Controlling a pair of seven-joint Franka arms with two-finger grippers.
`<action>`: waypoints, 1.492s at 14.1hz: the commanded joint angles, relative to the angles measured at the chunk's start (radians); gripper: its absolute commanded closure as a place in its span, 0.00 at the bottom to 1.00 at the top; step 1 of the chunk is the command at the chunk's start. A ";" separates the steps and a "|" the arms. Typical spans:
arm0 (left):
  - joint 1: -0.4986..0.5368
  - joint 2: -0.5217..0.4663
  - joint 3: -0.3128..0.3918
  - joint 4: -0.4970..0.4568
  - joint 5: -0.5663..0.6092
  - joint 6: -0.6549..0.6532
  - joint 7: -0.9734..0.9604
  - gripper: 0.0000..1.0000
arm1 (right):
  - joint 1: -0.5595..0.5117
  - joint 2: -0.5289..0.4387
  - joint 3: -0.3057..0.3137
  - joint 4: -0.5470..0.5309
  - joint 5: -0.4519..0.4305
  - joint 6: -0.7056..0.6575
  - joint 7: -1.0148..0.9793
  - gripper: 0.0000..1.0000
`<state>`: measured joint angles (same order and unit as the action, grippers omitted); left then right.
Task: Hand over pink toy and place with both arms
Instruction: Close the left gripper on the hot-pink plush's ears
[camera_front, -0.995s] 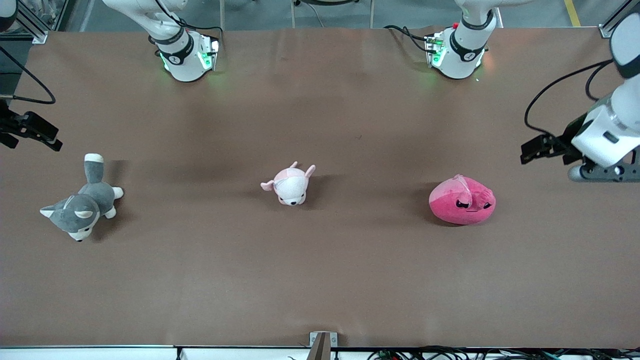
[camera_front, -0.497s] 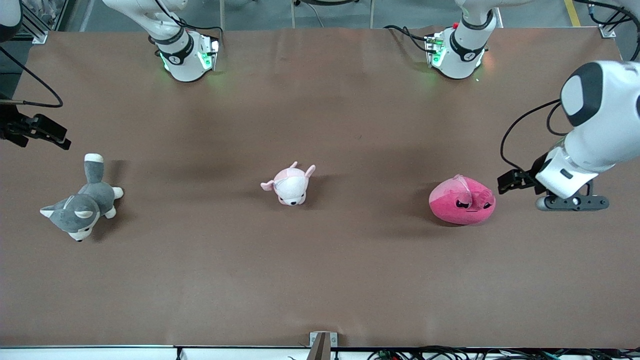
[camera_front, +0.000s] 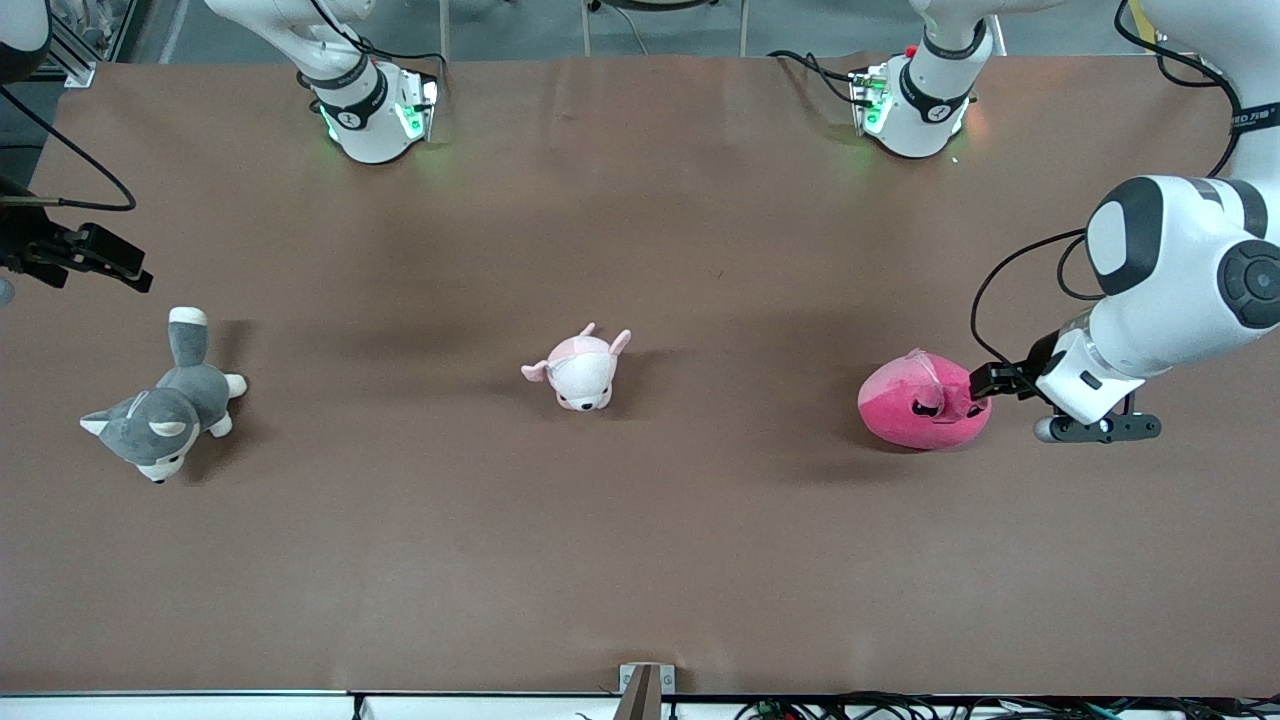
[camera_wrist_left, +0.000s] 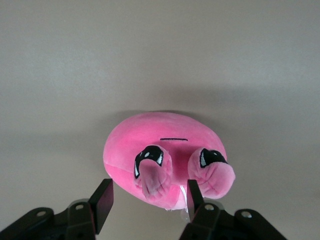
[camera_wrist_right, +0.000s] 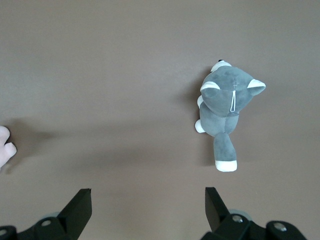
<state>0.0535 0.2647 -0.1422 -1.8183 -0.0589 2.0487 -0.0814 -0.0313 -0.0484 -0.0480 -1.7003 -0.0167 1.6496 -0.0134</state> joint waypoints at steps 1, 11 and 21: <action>0.005 0.013 -0.005 -0.015 -0.016 0.039 -0.012 0.38 | 0.008 -0.002 0.000 -0.002 -0.005 -0.016 0.009 0.00; -0.003 0.053 -0.014 -0.021 -0.025 0.076 -0.038 0.97 | 0.025 -0.004 0.002 0.004 0.116 -0.094 0.009 0.00; -0.001 -0.036 -0.154 0.141 -0.025 -0.140 -0.196 1.00 | 0.041 -0.004 0.002 0.007 0.207 -0.120 0.010 0.12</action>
<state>0.0497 0.2425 -0.2619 -1.7360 -0.0716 1.9801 -0.2303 0.0036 -0.0479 -0.0414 -1.6986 0.1400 1.5532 -0.0122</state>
